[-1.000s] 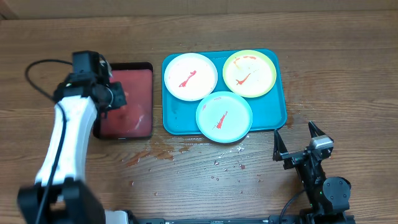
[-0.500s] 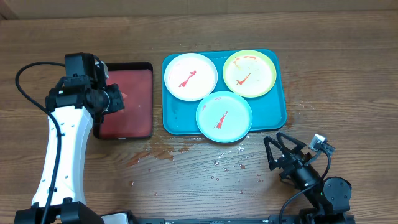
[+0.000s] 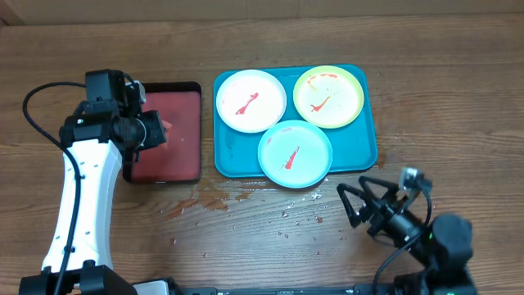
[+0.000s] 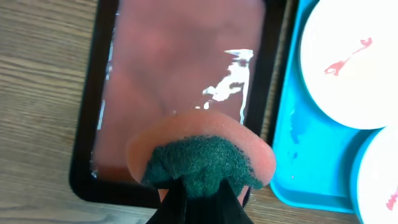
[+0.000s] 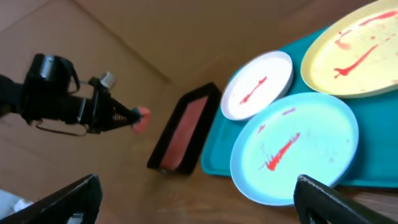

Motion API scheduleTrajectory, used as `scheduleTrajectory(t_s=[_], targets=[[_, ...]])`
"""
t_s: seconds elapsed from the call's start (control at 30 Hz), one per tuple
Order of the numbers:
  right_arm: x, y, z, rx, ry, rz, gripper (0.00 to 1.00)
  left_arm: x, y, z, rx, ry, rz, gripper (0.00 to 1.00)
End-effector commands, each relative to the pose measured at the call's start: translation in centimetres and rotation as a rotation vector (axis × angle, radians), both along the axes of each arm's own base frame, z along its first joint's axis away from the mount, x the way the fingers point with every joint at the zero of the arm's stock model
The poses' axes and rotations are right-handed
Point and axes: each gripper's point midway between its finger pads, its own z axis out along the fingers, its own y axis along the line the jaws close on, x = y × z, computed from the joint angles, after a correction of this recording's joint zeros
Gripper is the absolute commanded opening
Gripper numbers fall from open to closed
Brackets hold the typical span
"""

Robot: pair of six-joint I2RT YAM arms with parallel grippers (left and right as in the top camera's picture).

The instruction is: Clean dirty plates on tray and stack at the side

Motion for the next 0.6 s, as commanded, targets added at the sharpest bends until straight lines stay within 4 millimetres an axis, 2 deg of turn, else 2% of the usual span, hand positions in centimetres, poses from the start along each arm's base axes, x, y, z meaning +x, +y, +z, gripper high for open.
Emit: scheduleTrajectory(t_s=[0.0, 0.23, 0.33, 0.47, 0.57], targets=[[1.7, 0.2, 2.5, -0.163, -0.066, 0.048, 1.0, 0.6, -1.0, 0.9, -0.054, -0.041, -0.031, 0.04], [7.8, 1.0, 4.3, -0.367, 0.02, 0.154, 1.0, 2.2, -3.5, 2.1, -0.137, -0.127, -0.124, 0.04], [10.4, 1.4, 4.4, -0.397, 0.041, 0.177, 1.0, 3.4, -5.2, 2.9, -0.132, -0.183, -0.173, 0.04], [13.1, 2.3, 3.3, -0.402, 0.033, 0.233, 0.99, 5.5, -9.3, 4.6, -0.14, -0.301, -0.268, 0.04], [14.3, 2.5, 1.5, -0.418, 0.051, 0.248, 0.84, 6.9, -12.1, 4.7, -0.141, -0.347, -0.28, 0.04]])
